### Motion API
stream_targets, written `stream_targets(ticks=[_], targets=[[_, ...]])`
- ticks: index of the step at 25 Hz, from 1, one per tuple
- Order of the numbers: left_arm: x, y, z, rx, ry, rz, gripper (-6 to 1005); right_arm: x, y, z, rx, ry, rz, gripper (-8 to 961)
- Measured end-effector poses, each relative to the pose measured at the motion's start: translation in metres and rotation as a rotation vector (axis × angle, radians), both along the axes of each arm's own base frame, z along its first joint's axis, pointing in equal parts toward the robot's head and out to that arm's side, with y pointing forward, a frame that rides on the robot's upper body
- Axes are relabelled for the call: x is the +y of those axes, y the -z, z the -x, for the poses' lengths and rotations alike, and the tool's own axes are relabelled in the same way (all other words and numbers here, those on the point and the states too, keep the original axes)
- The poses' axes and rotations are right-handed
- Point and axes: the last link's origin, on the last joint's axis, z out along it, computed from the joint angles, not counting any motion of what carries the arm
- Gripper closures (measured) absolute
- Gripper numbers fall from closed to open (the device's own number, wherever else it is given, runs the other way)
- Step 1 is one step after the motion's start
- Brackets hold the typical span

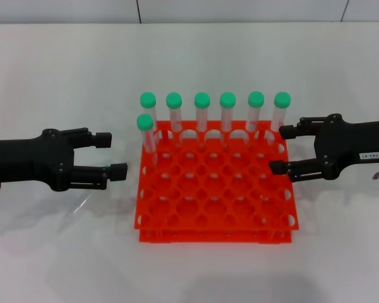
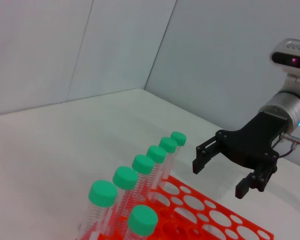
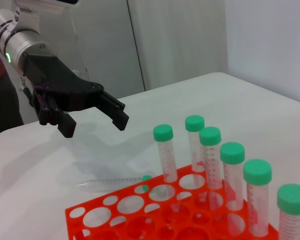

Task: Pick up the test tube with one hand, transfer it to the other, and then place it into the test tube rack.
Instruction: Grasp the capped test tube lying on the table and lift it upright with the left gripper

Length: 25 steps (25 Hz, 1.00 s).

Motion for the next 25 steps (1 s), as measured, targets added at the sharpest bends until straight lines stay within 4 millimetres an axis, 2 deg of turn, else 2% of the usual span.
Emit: stream_targets(ticks=[16, 25], targets=[[0.000, 0.000, -0.001, -0.006, 0.001, -0.002, 117, 0.002, 0.000, 0.002, 0.002, -0.003, 0.000, 171], [-0.006, -0.009, 0.015, 0.048, -0.112, 0.054, 119, 0.002, -0.001, 0.002, 0.007, -0.003, -0.004, 172]])
